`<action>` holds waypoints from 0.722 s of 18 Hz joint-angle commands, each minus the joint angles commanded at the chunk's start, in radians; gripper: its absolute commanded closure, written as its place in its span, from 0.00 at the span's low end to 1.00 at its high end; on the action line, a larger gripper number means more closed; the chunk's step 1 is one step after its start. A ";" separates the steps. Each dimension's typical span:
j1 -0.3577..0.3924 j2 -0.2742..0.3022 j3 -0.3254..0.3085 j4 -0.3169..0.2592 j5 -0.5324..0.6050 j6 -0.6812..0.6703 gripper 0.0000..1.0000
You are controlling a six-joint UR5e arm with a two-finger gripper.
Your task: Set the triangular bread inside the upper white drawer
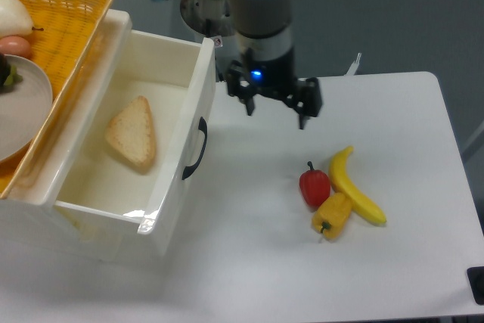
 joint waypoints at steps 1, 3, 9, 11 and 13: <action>0.018 -0.020 0.000 0.002 -0.002 0.034 0.00; 0.032 -0.064 0.000 0.003 -0.003 0.116 0.00; 0.129 -0.153 0.003 0.037 -0.043 0.409 0.00; 0.130 -0.170 0.002 0.067 -0.043 0.419 0.00; 0.132 -0.195 0.002 0.072 -0.046 0.425 0.00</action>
